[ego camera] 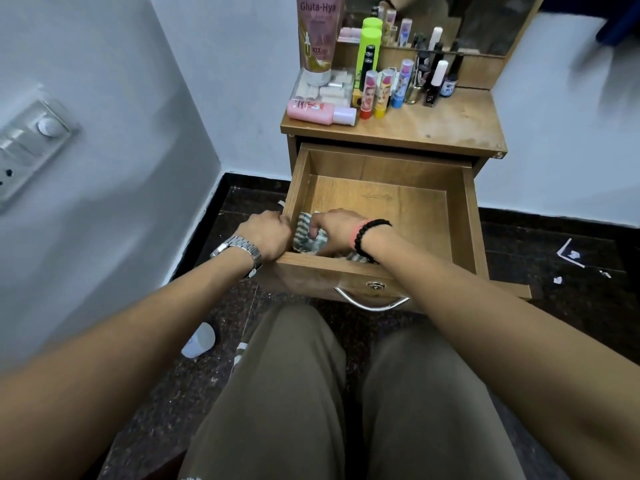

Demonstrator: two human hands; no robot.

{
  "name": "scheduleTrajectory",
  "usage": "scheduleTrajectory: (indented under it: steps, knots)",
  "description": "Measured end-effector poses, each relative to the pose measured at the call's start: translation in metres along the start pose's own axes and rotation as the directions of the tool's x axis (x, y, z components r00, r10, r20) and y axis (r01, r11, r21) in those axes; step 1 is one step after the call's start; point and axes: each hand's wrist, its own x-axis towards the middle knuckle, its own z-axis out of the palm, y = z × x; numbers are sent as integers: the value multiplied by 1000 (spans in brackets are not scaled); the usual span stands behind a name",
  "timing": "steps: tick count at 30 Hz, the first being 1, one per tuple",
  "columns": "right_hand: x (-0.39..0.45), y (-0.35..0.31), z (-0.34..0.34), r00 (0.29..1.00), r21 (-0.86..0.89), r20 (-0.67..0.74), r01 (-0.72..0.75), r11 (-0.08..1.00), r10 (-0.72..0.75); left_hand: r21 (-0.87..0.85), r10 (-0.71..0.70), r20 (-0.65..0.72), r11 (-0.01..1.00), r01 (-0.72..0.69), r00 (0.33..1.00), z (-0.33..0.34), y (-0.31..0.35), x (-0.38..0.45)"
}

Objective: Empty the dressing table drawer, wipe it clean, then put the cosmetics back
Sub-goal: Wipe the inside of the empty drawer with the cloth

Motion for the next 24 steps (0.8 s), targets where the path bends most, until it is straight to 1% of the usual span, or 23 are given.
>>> scheduleTrajectory:
  steps: [5, 9, 11, 13, 16, 19, 21, 24]
  knots:
    - [6, -11, -7, 998, 29, -35, -57, 998, 57, -10, 0, -3, 1000, 0, 1000, 3, -2, -1]
    - [13, -7, -6, 975, 170, -157, -130, 977, 157, -1, -2, 1, 1000, 2, 1000, 2, -3, -1]
    - [14, -5, -6, 964, 194, -199, -139, 971, 178, 3, 6, -5, 1000, -6, 1000, 2, -3, 0]
    - [12, -7, -2, 973, 162, -178, -119, 980, 147, 0, 10, -7, 1000, -10, 1000, 2, -3, 1]
    - [6, -15, 5, 993, 69, -105, -41, 997, 48, -12, 15, -15, 1000, -15, 1000, 4, -3, 1]
    - [5, -16, 7, 997, 63, -69, -16, 998, 20, -10, 9, -22, 1000, -10, 1000, 4, -2, -2]
    - [11, -13, 3, 992, 77, -98, -69, 995, 76, -3, 8, -14, 1000, -8, 1000, 3, -2, -2]
    - [20, -9, -3, 959, 94, -146, -233, 968, 245, 0, 12, -8, 1000, -12, 1000, 2, -2, -1]
